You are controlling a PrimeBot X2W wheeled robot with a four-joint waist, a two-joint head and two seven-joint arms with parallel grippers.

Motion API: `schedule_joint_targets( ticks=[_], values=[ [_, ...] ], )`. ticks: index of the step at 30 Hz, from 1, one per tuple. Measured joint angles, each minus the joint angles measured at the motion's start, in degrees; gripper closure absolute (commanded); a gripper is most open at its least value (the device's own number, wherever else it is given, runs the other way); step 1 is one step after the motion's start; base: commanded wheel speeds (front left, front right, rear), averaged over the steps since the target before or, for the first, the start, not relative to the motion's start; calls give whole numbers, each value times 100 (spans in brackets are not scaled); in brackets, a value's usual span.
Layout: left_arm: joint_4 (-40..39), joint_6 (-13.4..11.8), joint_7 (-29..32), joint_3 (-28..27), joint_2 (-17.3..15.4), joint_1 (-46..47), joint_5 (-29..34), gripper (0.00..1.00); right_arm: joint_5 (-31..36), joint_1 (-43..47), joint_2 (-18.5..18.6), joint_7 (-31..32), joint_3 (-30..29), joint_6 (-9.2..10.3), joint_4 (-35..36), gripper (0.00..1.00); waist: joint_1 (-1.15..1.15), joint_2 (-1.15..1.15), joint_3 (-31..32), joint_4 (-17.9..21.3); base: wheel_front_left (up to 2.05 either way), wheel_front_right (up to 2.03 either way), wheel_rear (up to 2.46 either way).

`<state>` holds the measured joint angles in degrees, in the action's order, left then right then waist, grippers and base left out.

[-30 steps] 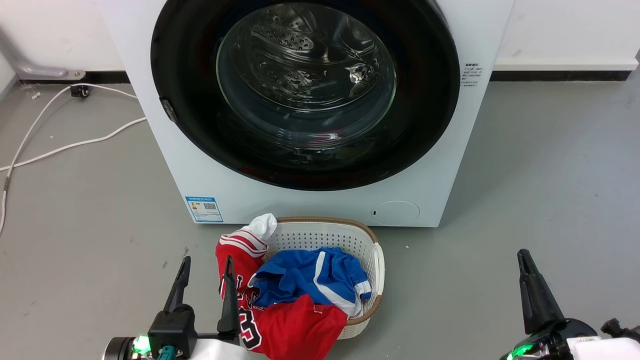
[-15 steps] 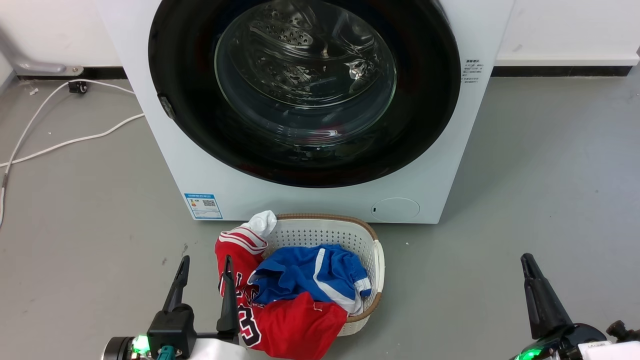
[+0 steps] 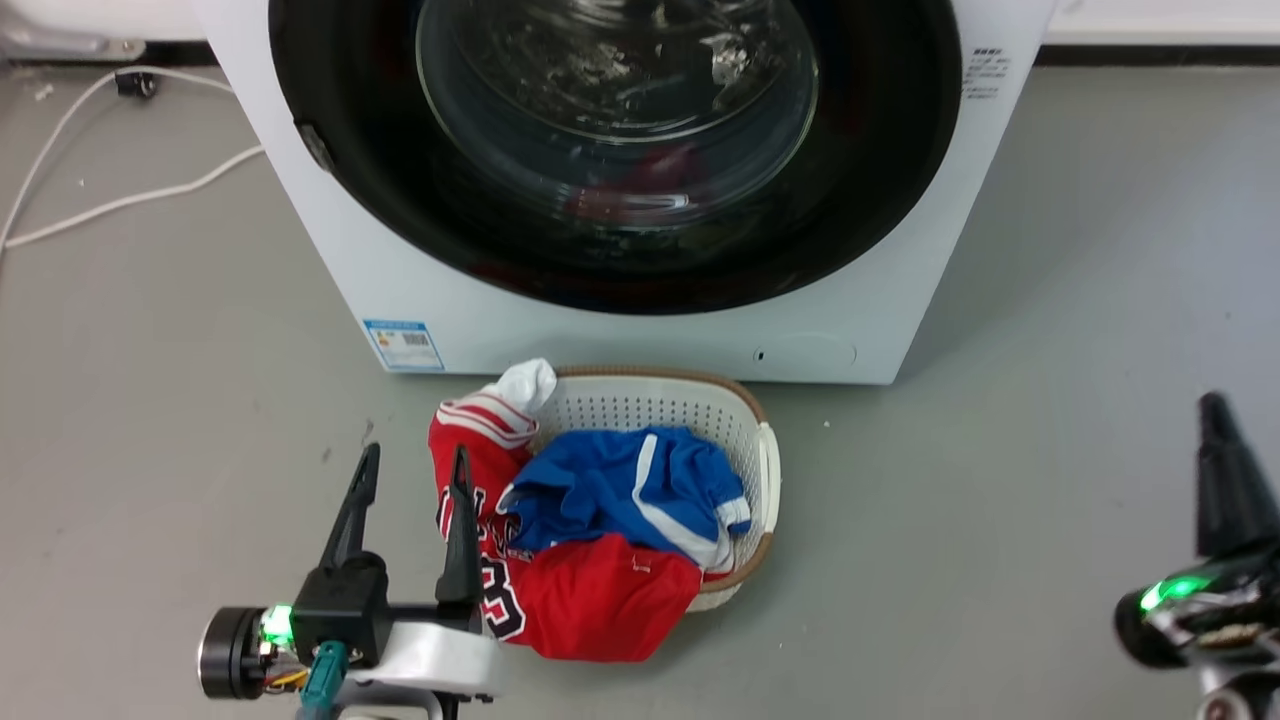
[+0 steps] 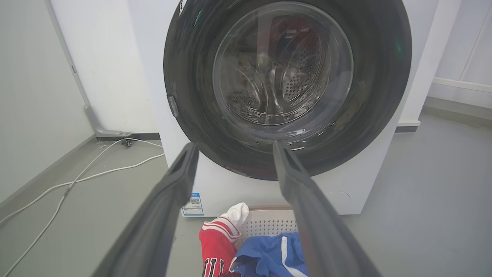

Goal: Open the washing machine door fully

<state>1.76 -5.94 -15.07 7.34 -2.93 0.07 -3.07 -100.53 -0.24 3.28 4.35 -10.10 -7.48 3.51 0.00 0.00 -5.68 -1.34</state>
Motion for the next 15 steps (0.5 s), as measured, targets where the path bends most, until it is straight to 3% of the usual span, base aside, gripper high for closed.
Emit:
schedule_joint_targets(
  ticks=[8,15],
  values=[
    [-92,99,0,-11,0,510,40,0,-119,-1427,448,346,-735,0,-647,100,0,0,-692,-72,0,0,0],
    [-164,151,0,10,0,989,41,0,32,-2926,998,756,-733,0,-1324,100,1,0,-1387,-113,0,0,0]
  ],
)
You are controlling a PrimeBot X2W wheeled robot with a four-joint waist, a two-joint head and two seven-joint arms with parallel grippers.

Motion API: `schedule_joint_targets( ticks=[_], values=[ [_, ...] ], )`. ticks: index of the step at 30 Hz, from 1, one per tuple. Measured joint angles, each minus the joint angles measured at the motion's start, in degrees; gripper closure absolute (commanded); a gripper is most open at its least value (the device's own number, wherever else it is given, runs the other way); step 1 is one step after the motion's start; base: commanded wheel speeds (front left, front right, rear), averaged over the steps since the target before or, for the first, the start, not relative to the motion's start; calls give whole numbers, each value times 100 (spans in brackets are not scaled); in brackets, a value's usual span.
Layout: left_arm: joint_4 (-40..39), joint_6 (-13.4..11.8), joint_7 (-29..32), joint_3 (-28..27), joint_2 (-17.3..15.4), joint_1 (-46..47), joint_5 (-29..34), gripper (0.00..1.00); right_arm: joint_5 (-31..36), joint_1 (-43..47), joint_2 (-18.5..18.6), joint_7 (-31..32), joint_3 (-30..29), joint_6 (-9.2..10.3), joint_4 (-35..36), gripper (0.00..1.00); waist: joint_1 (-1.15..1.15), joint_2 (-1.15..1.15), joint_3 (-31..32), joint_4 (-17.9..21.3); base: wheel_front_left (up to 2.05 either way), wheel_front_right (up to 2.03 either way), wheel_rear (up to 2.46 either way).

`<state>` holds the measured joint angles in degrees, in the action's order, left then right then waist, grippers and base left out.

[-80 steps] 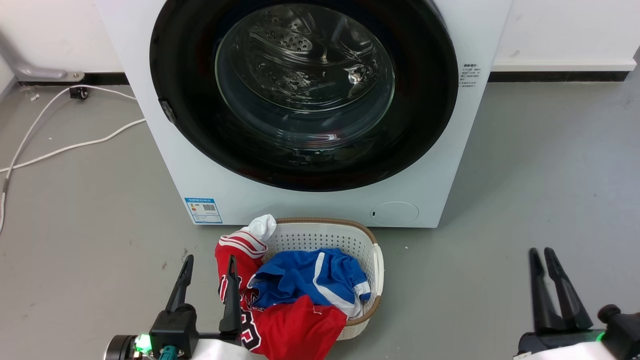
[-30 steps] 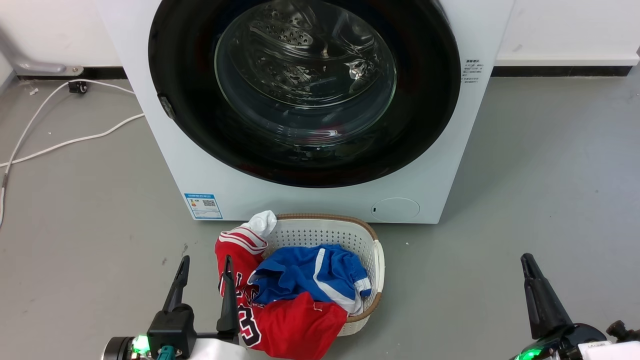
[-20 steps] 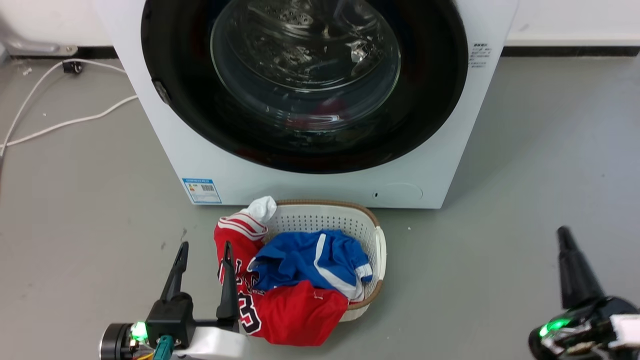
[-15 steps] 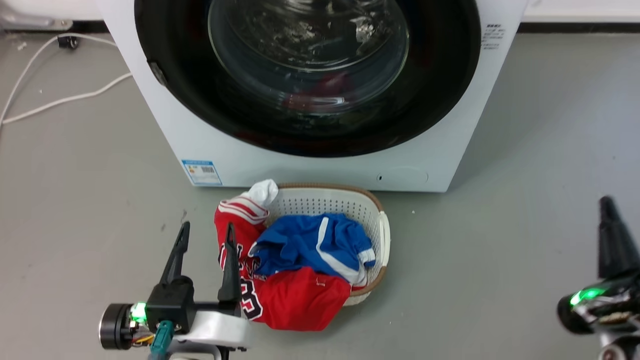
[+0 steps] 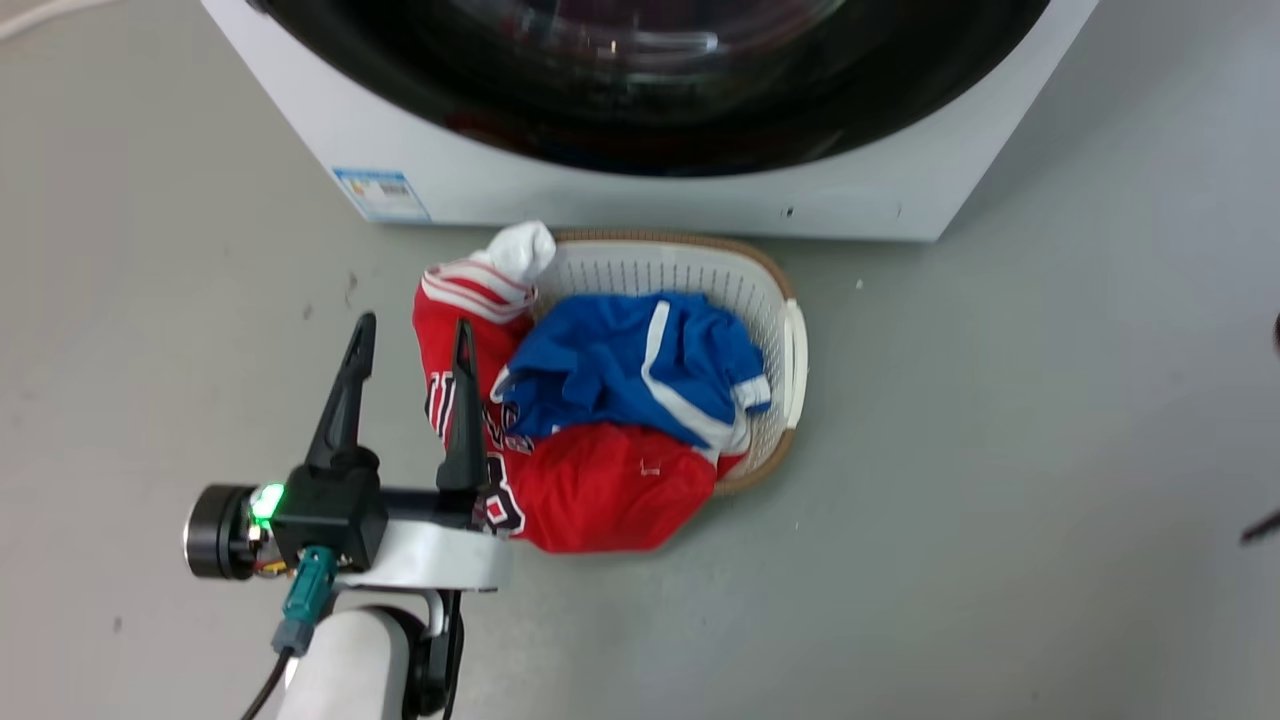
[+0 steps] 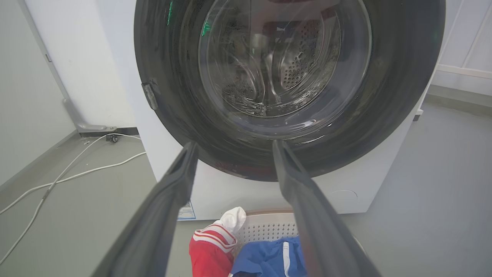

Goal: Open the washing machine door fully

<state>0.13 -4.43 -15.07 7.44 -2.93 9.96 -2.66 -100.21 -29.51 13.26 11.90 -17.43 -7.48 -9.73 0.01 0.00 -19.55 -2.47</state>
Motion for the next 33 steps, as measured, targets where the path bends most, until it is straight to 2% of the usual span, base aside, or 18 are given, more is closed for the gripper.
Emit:
schedule_joint_targets(
  ticks=[13,21,33],
  values=[
    [-69,48,0,70,0,555,-12,0,571,-2294,703,623,755,-1,-1038,100,0,0,-1099,-133,0,0,0],
    [-75,38,0,177,-1,703,-88,0,1015,-3230,971,1094,1392,0,-1697,100,0,0,-1455,-305,0,0,0],
    [-59,-19,0,381,-1,803,-215,0,1459,-4109,1183,1536,1867,0,-2317,100,0,0,-1709,-538,0,0,0]
  ],
)
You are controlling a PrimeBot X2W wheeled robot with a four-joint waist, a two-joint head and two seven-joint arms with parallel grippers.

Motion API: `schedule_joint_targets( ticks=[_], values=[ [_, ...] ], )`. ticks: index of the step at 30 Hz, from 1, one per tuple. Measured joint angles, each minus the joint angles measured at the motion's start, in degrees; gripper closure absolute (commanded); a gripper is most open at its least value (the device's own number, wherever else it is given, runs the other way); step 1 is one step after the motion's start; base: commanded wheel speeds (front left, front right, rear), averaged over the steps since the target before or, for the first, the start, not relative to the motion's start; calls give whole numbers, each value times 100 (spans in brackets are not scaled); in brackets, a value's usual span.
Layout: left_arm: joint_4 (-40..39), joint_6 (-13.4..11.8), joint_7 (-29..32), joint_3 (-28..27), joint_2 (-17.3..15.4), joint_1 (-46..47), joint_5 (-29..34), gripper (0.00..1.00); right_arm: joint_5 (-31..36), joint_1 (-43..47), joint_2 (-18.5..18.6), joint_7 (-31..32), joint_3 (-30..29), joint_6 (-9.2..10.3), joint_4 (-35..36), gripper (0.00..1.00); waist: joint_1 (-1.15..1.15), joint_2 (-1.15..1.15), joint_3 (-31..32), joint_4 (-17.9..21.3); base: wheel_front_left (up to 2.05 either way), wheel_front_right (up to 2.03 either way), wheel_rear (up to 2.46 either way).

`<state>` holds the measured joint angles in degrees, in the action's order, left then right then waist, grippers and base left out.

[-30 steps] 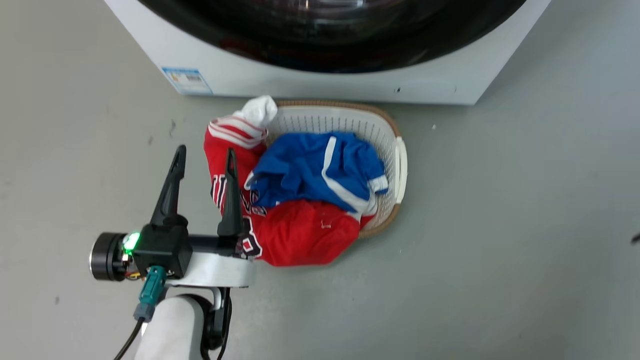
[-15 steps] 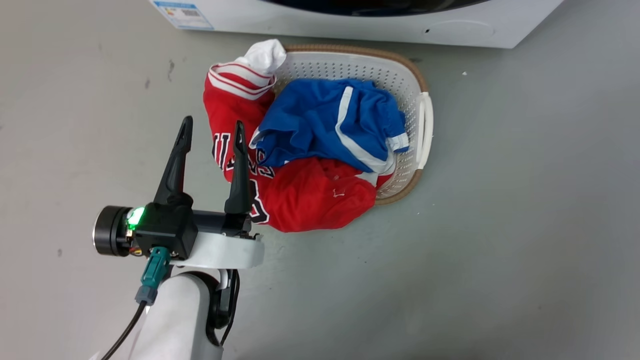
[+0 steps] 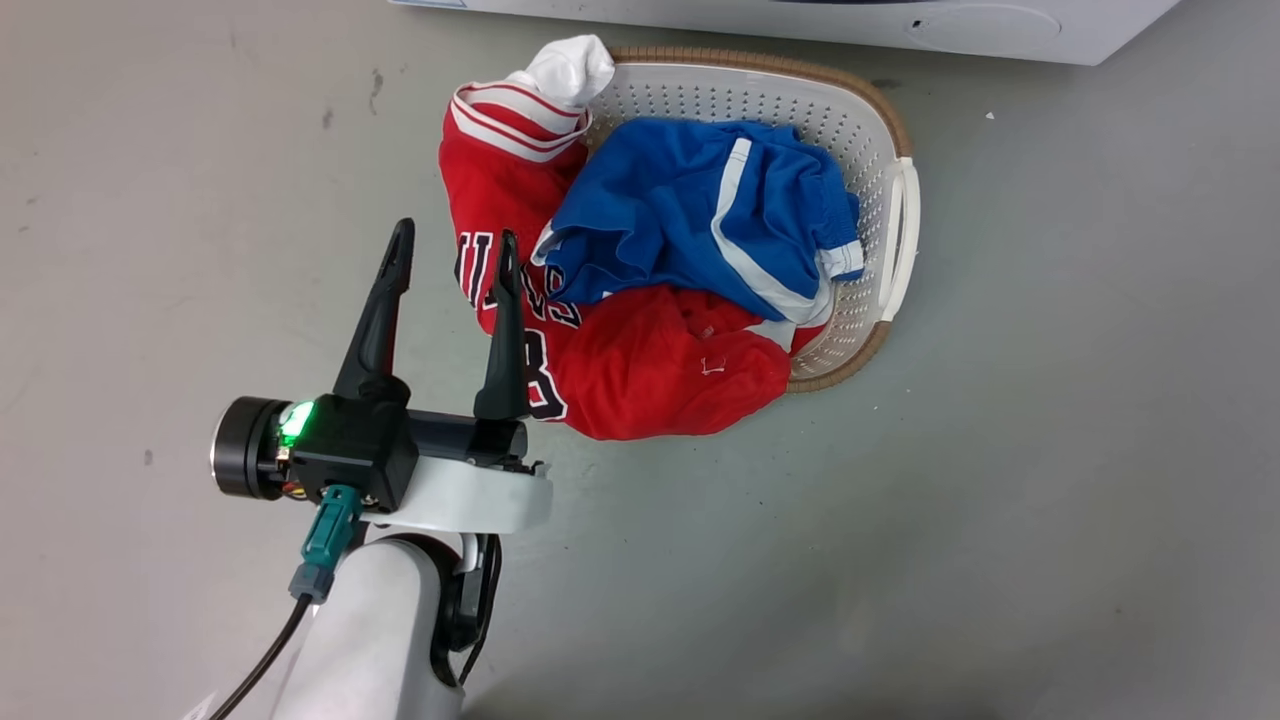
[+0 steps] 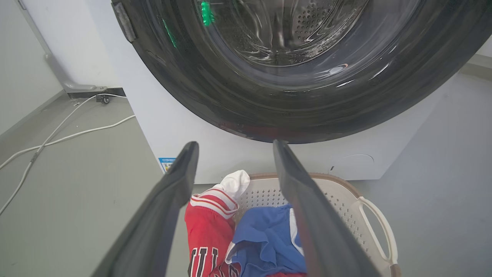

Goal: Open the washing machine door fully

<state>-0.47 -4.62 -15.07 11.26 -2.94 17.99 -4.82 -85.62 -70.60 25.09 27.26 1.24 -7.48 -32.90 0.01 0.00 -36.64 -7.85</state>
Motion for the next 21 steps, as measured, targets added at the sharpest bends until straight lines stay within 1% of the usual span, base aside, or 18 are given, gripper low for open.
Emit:
schedule_joint_targets(
  ticks=[6,11,14,16,21],
  values=[
    [47,-8,0,43,0,12,-18,0,134,-109,75,292,157,9,-58,100,0,0,-20,-56,0,0,0],
    [116,-14,0,-4,0,8,-34,0,191,27,116,481,241,30,-12,100,0,0,105,-31,0,0,0],
    [147,-7,0,-38,1,-14,-29,0,149,142,97,649,293,40,135,100,0,0,208,6,0,0,0],
    [149,3,0,-65,0,-38,0,0,141,187,20,745,356,8,266,100,-1,0,282,40,0,0,0],
    [170,11,0,-127,1,-137,16,0,102,605,-29,913,422,7,512,100,-1,0,462,137,0,0,0]
  ],
)
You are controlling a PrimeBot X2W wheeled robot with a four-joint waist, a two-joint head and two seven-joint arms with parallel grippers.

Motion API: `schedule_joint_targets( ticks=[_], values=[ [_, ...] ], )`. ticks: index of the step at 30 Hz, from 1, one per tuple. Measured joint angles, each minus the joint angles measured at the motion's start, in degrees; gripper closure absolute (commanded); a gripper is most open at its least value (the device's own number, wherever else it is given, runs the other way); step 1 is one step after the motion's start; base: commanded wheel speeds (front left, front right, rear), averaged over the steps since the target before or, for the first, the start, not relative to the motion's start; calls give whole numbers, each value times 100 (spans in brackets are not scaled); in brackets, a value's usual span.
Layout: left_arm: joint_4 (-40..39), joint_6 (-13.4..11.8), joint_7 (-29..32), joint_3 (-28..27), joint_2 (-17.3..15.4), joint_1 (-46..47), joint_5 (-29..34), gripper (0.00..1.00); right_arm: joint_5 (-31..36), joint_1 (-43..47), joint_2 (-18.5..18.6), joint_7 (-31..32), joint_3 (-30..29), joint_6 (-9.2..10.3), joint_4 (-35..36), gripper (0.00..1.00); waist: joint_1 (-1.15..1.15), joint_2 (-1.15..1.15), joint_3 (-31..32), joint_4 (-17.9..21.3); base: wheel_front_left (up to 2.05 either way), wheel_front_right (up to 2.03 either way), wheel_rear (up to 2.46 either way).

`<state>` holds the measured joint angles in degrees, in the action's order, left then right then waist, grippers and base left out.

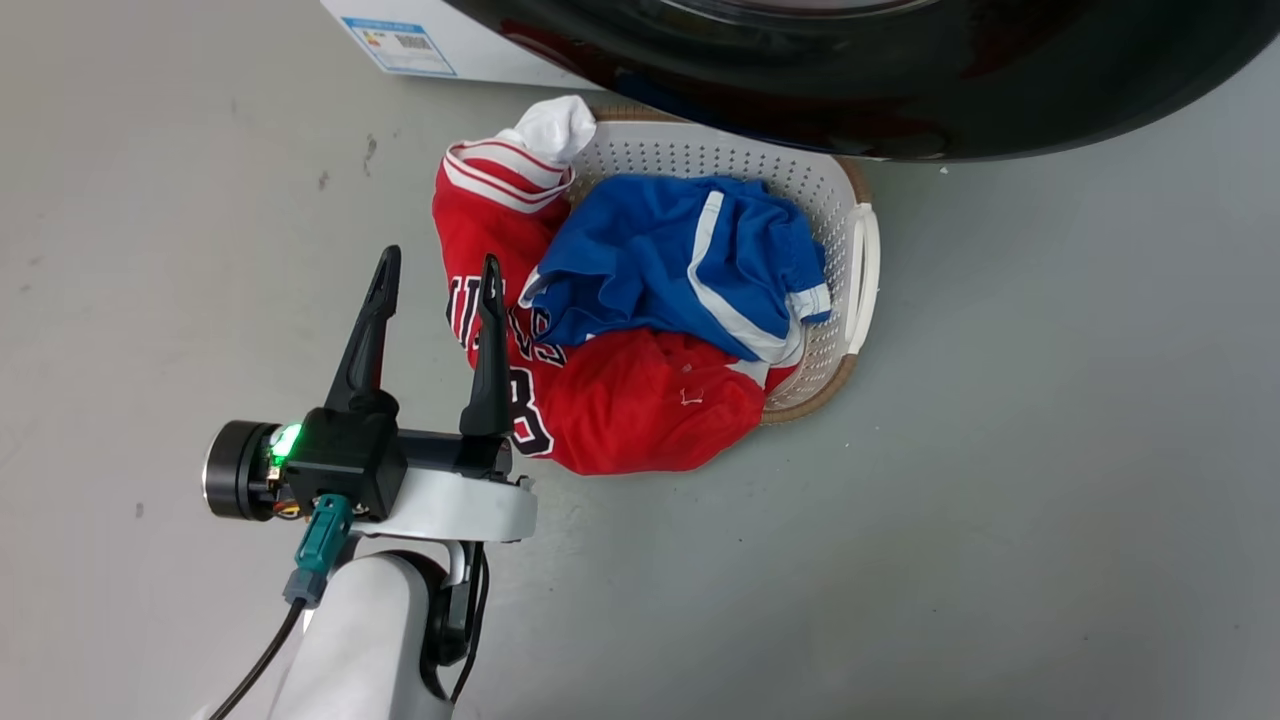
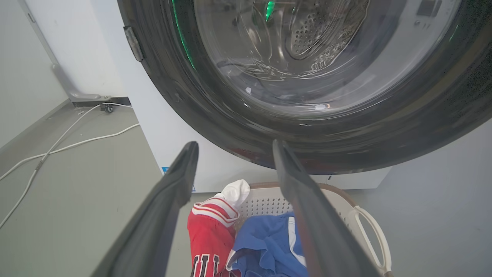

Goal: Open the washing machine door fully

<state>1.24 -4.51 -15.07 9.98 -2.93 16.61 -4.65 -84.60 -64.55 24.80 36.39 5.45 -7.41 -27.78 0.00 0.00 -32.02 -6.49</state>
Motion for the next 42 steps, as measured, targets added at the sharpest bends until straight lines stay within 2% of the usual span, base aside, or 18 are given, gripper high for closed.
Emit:
schedule_joint_targets(
  ticks=[8,42],
  values=[
    [7,34,0,-107,-1,-123,69,0,-62,624,12,256,80,1,413,100,0,0,216,146,0,0,0],
    [86,53,0,-240,-1,-750,197,0,-561,3711,-713,901,954,1,2480,100,-1,0,1378,292,0,0,0]
  ],
)
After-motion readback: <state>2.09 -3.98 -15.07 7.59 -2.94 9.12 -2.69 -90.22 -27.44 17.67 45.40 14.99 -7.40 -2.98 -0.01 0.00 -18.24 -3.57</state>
